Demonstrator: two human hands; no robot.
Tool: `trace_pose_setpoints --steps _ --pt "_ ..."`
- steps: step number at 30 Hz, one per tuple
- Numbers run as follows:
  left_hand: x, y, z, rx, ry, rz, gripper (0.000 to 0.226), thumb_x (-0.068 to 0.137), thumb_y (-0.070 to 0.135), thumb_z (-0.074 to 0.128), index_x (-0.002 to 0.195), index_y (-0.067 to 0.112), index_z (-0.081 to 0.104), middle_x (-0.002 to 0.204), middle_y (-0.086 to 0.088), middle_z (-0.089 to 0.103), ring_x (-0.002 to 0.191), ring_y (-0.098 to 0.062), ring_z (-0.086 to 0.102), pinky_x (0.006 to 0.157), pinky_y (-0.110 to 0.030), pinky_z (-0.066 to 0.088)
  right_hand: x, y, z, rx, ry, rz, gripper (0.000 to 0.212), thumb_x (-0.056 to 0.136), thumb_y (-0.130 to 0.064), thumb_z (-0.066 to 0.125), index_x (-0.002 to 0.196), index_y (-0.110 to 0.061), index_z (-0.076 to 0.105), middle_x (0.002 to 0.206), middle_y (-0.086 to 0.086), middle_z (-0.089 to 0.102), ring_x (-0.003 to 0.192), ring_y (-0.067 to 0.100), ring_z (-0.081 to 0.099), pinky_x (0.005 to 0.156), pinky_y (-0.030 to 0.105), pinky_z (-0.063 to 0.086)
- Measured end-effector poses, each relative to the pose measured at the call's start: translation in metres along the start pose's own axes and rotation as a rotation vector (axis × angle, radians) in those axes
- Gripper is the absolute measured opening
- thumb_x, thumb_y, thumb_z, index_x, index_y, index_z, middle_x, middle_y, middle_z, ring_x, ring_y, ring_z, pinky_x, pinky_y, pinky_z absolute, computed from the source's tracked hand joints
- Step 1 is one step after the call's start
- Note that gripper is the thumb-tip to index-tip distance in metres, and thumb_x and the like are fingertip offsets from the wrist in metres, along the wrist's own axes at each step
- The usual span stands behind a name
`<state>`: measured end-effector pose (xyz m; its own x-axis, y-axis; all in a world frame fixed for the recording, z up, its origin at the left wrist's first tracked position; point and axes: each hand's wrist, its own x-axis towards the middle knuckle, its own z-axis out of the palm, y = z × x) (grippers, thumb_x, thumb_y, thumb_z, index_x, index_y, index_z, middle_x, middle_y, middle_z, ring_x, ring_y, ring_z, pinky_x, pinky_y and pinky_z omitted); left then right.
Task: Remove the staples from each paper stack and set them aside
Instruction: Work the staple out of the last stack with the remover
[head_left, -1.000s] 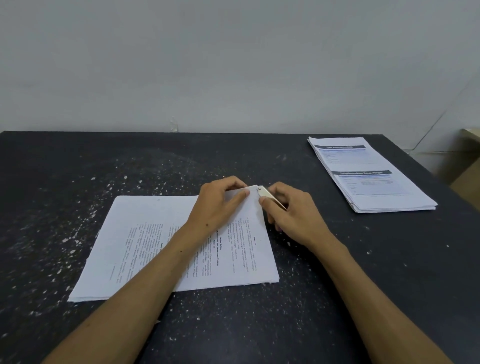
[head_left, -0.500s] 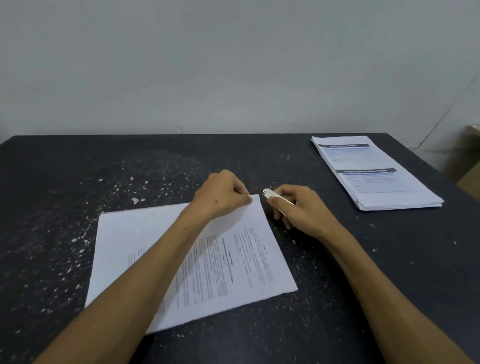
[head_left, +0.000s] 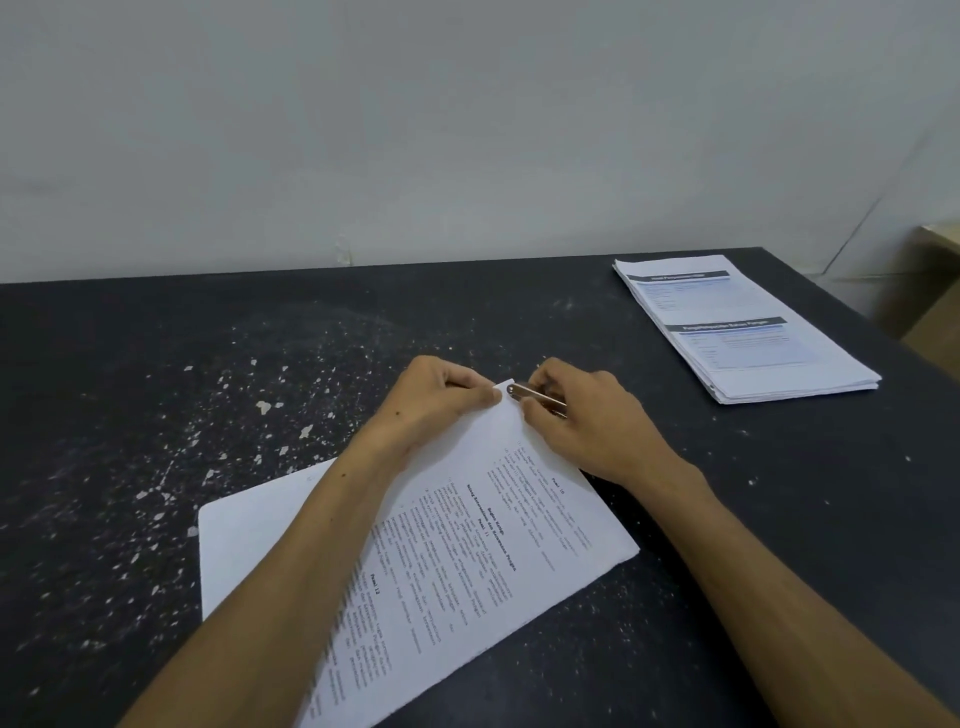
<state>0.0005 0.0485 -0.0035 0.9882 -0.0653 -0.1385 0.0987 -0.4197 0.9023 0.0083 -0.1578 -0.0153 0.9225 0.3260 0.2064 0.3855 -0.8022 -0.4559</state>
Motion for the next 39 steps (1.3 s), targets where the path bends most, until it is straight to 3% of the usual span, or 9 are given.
trace_pose_setpoints --steps 4,8,10,13,16,19,23,28,39 --pt "0.001 -0.003 0.001 -0.013 0.008 0.048 0.008 0.093 0.026 0.076 0.092 0.025 0.083 0.089 0.003 0.08 0.086 -0.02 0.076 0.083 -0.037 0.062 -0.002 -0.003 0.003 -0.041 0.035 -0.008 0.019 0.101 -0.046 0.058 0.109 -0.028 0.058 0.086 -0.012 0.068 0.069 0.009 0.063 0.058 0.027 0.045" --pt "-0.002 -0.008 0.002 -0.016 0.02 0.208 0.005 0.09 0.021 0.079 0.092 0.024 0.083 0.087 0.005 0.08 0.083 -0.014 0.076 0.08 -0.033 0.061 -0.002 -0.008 -0.003 0.402 0.181 0.192 0.026 0.1 -0.05 0.06 0.095 -0.024 0.061 0.071 -0.004 0.068 0.058 0.008 0.06 0.06 0.032 0.051" --pt "-0.003 -0.007 0.002 0.02 0.011 0.273 0.007 0.089 0.017 0.08 0.09 0.023 0.083 0.087 0.006 0.079 0.084 -0.012 0.076 0.081 -0.031 0.062 -0.002 -0.009 -0.009 0.476 0.131 0.225 0.032 0.096 -0.052 0.066 0.087 -0.021 0.066 0.064 -0.002 0.067 0.053 0.008 0.059 0.058 0.027 0.051" --pt "-0.004 -0.006 0.003 0.035 0.004 0.324 0.008 0.087 0.012 0.08 0.087 0.02 0.083 0.085 0.004 0.079 0.083 -0.013 0.076 0.081 -0.032 0.062 -0.006 -0.012 -0.014 0.57 0.028 0.228 0.047 0.094 -0.052 0.069 0.072 -0.011 0.068 0.06 0.009 0.066 0.048 0.015 0.055 0.058 0.031 0.048" --pt "-0.004 -0.009 0.004 -0.011 0.008 0.341 0.005 0.084 0.007 0.082 0.085 0.012 0.081 0.084 -0.002 0.079 0.084 -0.022 0.077 0.083 -0.042 0.063 -0.007 -0.012 -0.015 0.519 -0.06 0.226 0.042 0.089 -0.051 0.075 0.071 -0.013 0.071 0.064 0.014 0.068 0.049 0.015 0.055 0.056 0.03 0.047" --pt "-0.003 -0.011 0.003 -0.073 0.005 0.334 0.005 0.083 0.005 0.083 0.085 0.005 0.078 0.086 -0.007 0.079 0.087 -0.027 0.077 0.087 -0.049 0.062 -0.007 -0.01 -0.02 0.546 -0.148 0.201 0.032 0.089 -0.047 0.077 0.078 -0.017 0.075 0.067 0.008 0.071 0.051 0.014 0.056 0.057 0.025 0.047" --pt "-0.006 -0.009 -0.003 -0.127 -0.07 0.294 0.008 0.084 0.007 0.083 0.091 0.003 0.079 0.093 -0.01 0.08 0.093 -0.028 0.077 0.09 -0.043 0.061 -0.007 -0.009 -0.021 0.537 -0.207 0.19 0.015 0.089 -0.037 0.08 0.085 -0.022 0.078 0.07 0.0 0.074 0.049 0.01 0.055 0.051 0.017 0.043" --pt "-0.003 -0.008 -0.015 -0.099 -0.209 0.206 0.013 0.086 0.0 0.077 0.099 0.005 0.078 0.105 -0.005 0.08 0.103 -0.021 0.076 0.095 -0.03 0.059 -0.006 -0.007 -0.015 0.5 -0.152 0.206 0.015 0.085 -0.037 0.084 0.092 -0.025 0.079 0.077 -0.001 0.076 0.054 0.01 0.064 0.054 0.022 0.049" --pt "-0.001 -0.009 -0.015 -0.102 -0.183 0.18 0.013 0.085 0.003 0.08 0.097 0.005 0.078 0.103 -0.006 0.08 0.102 -0.021 0.076 0.099 -0.035 0.058 -0.006 -0.006 -0.013 0.495 -0.131 0.19 0.016 0.083 -0.037 0.085 0.087 -0.024 0.079 0.078 0.001 0.076 0.055 0.013 0.064 0.057 0.028 0.052"
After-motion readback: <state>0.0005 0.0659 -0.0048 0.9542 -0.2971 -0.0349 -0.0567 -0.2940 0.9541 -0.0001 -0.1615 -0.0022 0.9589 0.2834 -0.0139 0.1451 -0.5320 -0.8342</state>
